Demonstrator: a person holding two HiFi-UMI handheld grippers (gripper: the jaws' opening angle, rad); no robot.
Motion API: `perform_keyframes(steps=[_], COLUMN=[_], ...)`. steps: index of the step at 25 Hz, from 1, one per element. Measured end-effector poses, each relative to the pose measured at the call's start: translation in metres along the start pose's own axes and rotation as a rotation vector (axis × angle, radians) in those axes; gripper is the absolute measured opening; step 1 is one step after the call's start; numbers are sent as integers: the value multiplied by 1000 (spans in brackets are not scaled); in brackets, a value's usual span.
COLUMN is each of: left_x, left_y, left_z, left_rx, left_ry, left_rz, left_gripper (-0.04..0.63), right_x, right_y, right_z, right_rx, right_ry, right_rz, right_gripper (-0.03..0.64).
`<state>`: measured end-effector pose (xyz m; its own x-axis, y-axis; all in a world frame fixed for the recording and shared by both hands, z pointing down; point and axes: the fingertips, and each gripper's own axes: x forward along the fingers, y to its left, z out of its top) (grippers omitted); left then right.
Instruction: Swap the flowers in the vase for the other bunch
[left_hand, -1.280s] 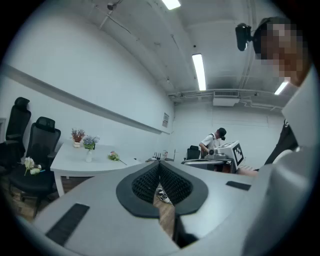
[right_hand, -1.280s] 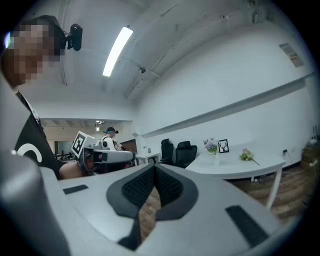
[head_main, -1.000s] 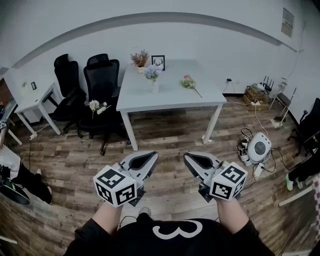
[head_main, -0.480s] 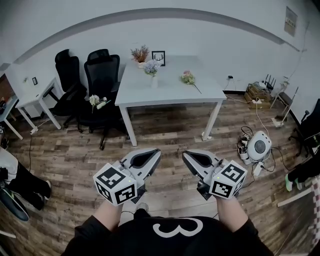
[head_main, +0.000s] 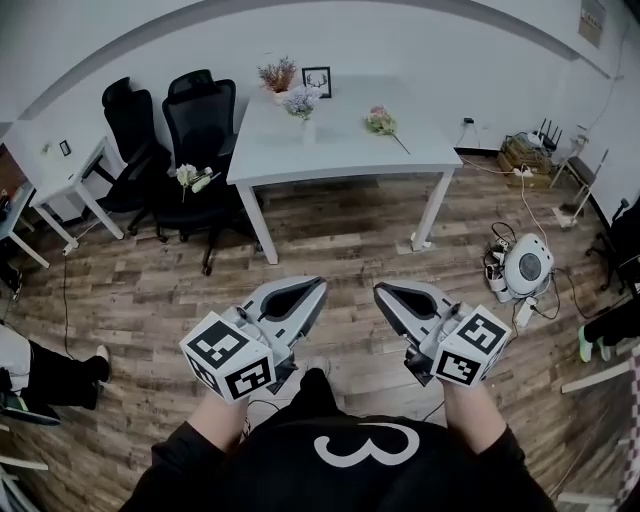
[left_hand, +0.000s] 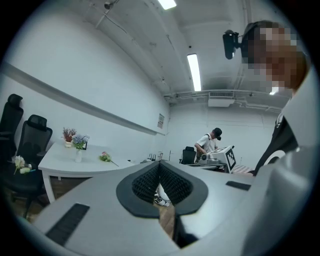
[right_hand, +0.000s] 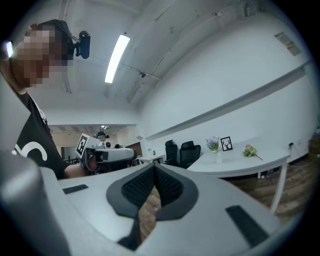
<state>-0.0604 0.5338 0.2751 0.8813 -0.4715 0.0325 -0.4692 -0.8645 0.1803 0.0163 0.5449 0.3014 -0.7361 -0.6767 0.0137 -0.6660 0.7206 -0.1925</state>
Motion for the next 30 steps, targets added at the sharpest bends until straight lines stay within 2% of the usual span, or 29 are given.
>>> perform_keyframes(steps=[5, 9, 14, 17, 23, 30], left_x=[20, 42, 76, 97, 135, 179], left_y=[36, 87, 181, 246, 355, 403], left_z=[-10, -17, -17, -14, 8, 28], left_rx=[-33, -86, -133, -133, -192, -142], left_ry=[17, 26, 42, 62, 33, 66], left_rz=[3, 1, 8, 30, 43, 20], left_gripper=[11, 11, 11, 11, 9, 11], right_x=[23, 59, 136, 189, 270, 308], right_y=[-26, -63, -127, -169, -238, -291], right_z=[-7, -13, -11, -6, 22, 32], right_rx=[12, 26, 82, 119, 103, 113], right_ry=[22, 43, 47, 69, 97, 101], right_rz=[-9, -12, -8, -16, -56, -77], right_gripper=[8, 8, 8, 8, 8, 8])
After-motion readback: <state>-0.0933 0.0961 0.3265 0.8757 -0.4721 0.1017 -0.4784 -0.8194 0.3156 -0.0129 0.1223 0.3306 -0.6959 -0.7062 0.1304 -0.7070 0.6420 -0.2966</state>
